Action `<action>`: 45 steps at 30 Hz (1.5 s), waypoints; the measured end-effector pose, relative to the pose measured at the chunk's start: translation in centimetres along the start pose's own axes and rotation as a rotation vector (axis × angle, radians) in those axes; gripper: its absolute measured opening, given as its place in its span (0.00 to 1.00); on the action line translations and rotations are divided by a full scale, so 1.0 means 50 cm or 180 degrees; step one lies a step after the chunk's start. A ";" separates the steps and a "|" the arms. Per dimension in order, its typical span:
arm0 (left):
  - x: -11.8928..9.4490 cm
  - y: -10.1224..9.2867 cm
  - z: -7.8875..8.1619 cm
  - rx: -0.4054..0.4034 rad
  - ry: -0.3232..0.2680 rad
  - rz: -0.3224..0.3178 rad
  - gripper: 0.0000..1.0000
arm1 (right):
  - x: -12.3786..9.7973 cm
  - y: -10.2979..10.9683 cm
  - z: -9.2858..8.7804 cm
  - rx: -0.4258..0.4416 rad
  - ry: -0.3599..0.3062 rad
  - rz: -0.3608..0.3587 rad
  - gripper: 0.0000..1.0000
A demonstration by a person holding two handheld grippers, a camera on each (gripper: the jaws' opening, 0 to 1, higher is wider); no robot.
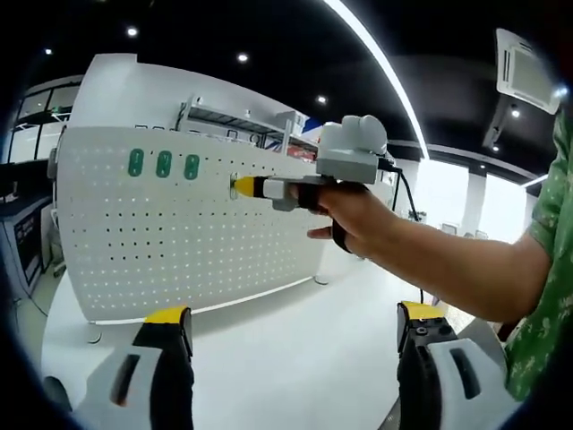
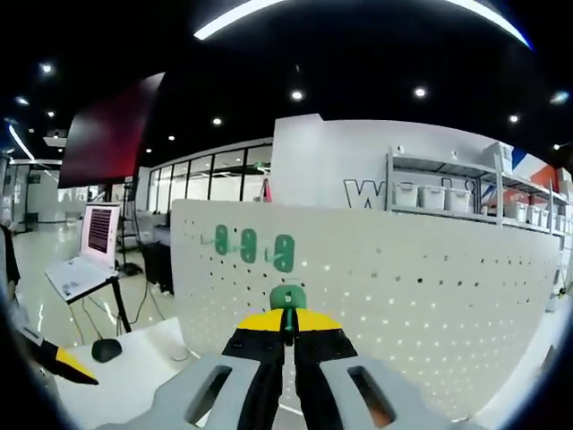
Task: Insert the hook assembly into the mounting plate slot until the hook locks in place.
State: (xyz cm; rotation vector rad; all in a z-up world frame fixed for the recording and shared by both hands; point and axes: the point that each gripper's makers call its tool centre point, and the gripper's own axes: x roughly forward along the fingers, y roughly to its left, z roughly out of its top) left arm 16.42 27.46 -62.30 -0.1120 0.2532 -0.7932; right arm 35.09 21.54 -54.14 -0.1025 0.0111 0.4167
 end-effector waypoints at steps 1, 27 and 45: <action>0.000 0.001 -0.001 -0.0005 0.0001 -0.0001 0.97 | 0.005 -0.003 0.007 -0.0007 -0.0019 -0.0021 0.01; -0.010 0.040 -0.021 -0.0045 0.0095 -0.0038 0.96 | 0.083 -0.059 0.054 0.0178 -0.0169 -0.0444 0.01; -0.004 0.046 -0.033 -0.0032 0.0154 -0.0138 0.96 | 0.107 -0.073 0.052 0.0253 -0.0131 -0.0673 0.01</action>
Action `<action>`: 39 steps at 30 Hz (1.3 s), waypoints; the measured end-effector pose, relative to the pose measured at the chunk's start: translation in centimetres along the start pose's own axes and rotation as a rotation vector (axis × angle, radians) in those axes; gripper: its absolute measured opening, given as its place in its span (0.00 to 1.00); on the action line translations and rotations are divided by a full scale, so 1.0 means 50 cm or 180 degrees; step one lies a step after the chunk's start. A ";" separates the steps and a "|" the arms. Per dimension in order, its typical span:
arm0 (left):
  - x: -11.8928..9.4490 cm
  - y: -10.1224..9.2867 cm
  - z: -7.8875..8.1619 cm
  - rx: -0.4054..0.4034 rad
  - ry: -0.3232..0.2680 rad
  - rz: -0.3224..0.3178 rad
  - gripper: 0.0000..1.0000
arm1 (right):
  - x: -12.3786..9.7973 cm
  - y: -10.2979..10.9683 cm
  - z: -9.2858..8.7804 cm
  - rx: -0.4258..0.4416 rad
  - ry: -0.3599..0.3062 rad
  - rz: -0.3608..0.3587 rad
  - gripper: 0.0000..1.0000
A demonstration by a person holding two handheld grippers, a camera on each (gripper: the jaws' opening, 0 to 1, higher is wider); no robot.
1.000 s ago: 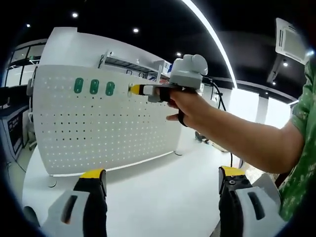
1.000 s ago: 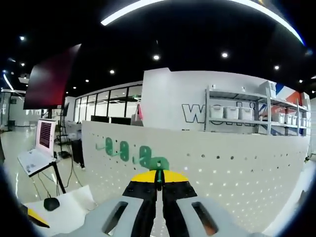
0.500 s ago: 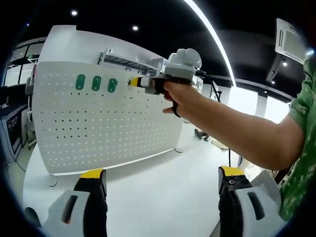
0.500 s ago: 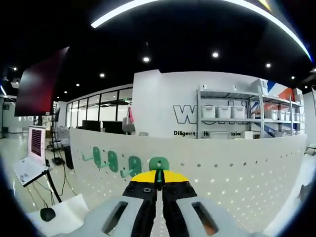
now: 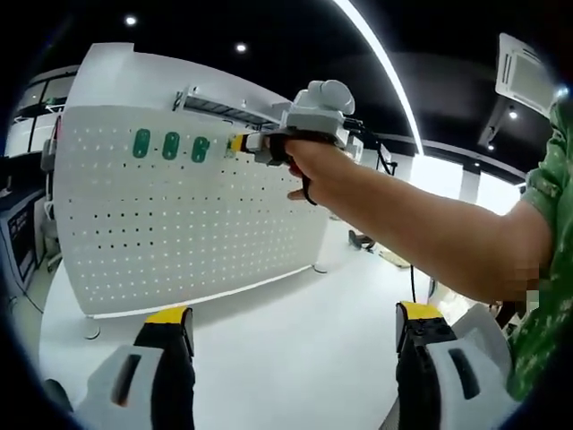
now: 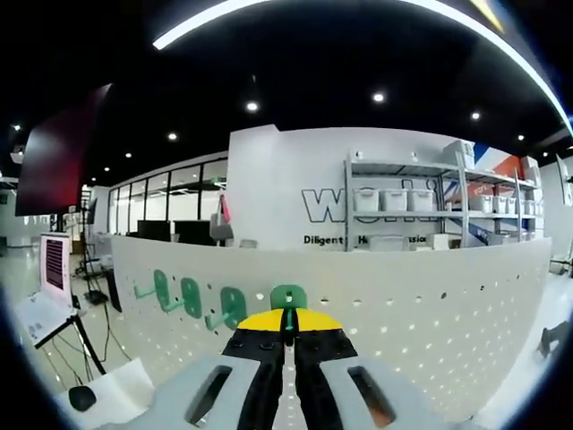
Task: Insert the hook assembly into the mounting plate slot until the hook locks in place.
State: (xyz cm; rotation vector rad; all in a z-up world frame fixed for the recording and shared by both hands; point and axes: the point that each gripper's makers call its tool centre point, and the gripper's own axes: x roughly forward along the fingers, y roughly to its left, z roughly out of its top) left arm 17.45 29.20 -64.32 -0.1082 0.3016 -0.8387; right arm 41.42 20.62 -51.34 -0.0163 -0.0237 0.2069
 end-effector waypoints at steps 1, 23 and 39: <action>0.000 0.002 -0.001 0.0003 0.0002 -0.0005 0.96 | 0.000 0.002 0.000 0.0007 0.0001 -0.0005 0.01; -0.004 0.011 -0.004 -0.0030 -0.0018 -0.0075 0.95 | 0.004 0.005 -0.002 -0.0063 0.0140 -0.0171 0.01; -0.002 0.008 -0.004 -0.0027 -0.0012 -0.0114 0.95 | 0.009 0.002 -0.004 -0.0028 0.0180 -0.0196 0.01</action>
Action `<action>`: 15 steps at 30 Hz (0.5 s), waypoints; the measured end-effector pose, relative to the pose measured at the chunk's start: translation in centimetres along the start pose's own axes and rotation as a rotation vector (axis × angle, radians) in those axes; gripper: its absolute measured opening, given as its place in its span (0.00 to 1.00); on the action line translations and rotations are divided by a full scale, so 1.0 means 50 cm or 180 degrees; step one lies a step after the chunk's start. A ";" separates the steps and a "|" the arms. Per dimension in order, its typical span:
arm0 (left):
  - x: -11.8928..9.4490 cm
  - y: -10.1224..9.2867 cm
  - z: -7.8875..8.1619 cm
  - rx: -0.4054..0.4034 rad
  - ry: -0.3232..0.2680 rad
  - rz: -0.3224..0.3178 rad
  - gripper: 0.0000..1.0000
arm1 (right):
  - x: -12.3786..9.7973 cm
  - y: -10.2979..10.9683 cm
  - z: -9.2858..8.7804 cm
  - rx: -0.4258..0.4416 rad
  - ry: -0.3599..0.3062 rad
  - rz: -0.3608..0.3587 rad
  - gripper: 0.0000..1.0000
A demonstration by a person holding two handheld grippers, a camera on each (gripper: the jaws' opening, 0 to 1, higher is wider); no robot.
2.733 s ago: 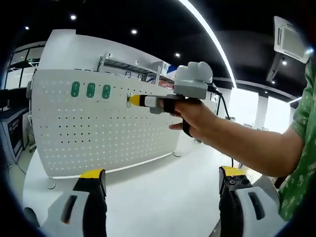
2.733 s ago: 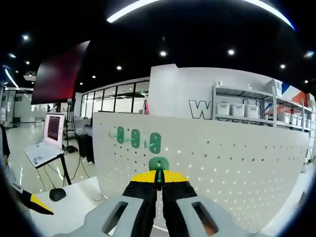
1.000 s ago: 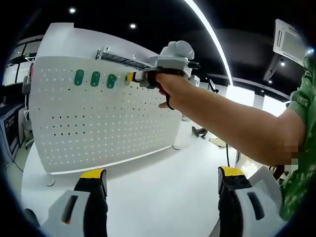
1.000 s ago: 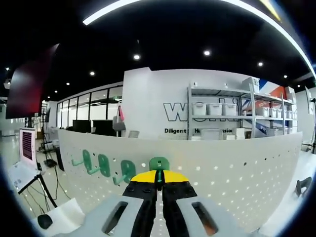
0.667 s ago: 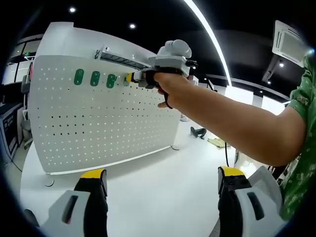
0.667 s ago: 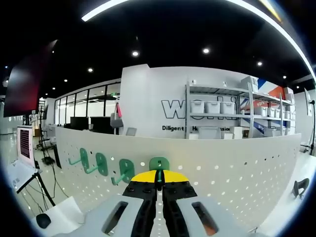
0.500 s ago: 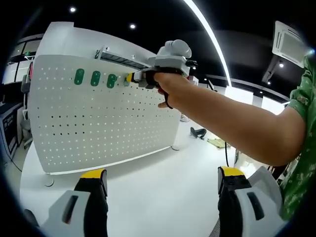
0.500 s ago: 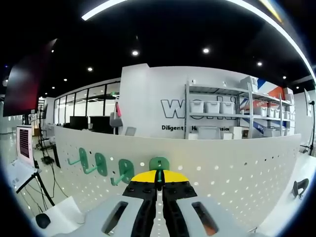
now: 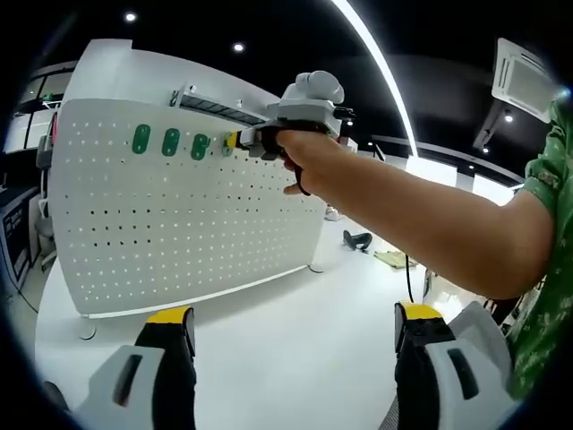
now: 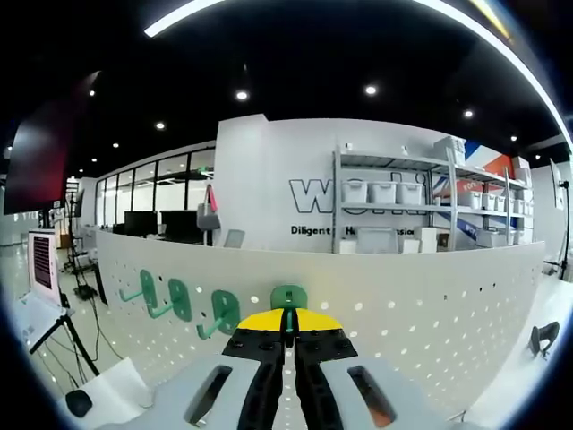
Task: Insert the hook assembly into the mounting plate slot until the hook locks in place.
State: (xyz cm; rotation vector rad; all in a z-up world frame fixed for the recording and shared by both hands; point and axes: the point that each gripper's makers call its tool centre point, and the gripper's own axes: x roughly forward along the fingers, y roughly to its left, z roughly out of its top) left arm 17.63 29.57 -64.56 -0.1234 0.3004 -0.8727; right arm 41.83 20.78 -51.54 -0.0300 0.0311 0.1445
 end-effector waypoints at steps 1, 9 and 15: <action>0.000 0.000 0.000 0.0001 0.0000 -0.0003 0.94 | 0.000 0.000 -0.001 -0.0012 0.0002 -0.0003 0.01; -0.002 0.004 -0.001 -0.0011 -0.0005 -0.0001 0.94 | 0.002 0.001 -0.004 -0.0028 0.0018 -0.0010 0.01; -0.004 0.006 0.000 -0.0016 -0.0011 0.0002 0.94 | 0.007 -0.002 -0.009 -0.0028 0.0039 -0.0023 0.01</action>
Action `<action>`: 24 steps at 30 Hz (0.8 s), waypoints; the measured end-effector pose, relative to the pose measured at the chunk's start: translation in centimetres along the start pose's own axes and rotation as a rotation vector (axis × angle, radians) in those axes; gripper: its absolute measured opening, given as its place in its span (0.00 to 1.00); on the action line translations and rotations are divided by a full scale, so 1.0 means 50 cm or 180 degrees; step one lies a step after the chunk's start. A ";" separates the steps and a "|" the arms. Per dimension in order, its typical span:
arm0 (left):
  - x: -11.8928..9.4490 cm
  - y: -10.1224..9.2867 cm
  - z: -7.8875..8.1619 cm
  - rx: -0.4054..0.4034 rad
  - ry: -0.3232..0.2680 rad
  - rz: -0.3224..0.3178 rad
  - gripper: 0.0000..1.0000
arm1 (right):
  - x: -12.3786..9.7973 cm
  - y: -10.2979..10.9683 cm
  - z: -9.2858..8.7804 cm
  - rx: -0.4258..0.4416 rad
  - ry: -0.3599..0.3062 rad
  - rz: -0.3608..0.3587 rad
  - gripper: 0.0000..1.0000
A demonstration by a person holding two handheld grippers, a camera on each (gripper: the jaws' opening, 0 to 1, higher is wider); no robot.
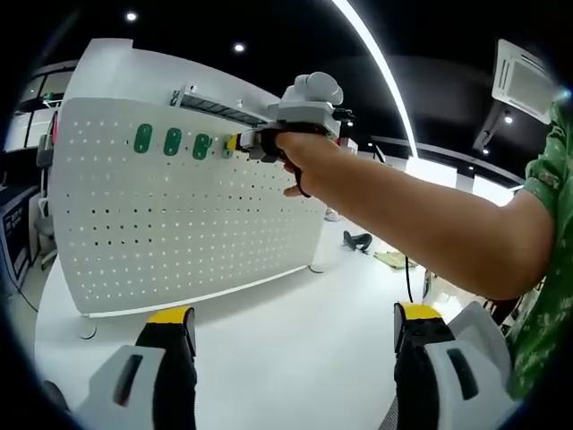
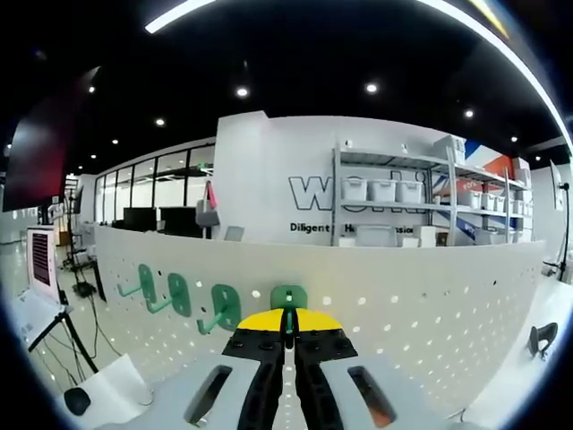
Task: Insert the hook assembly into the mounting plate slot until the hook locks in place.
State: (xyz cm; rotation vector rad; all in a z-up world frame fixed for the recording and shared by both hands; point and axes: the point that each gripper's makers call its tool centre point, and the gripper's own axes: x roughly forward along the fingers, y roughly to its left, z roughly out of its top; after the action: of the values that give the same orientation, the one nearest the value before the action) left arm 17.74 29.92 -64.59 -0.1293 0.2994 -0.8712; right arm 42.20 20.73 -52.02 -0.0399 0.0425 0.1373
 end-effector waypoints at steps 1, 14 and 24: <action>0.000 0.000 0.000 0.0002 0.0000 0.0001 0.94 | 0.001 0.000 -0.003 0.0002 0.0007 -0.0005 0.01; -0.003 0.005 -0.002 -0.0004 0.0005 -0.0001 0.93 | 0.003 0.003 -0.007 0.0005 0.0009 -0.0040 0.01; -0.004 0.007 -0.003 -0.0013 0.0004 -0.0002 0.93 | 0.008 0.000 -0.010 -0.0010 0.0003 -0.0065 0.02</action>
State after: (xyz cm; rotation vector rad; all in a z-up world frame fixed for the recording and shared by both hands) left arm 17.84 30.31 -64.77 -0.1328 0.3024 -0.8715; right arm 42.55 20.75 -52.52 -0.0435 0.0429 0.1170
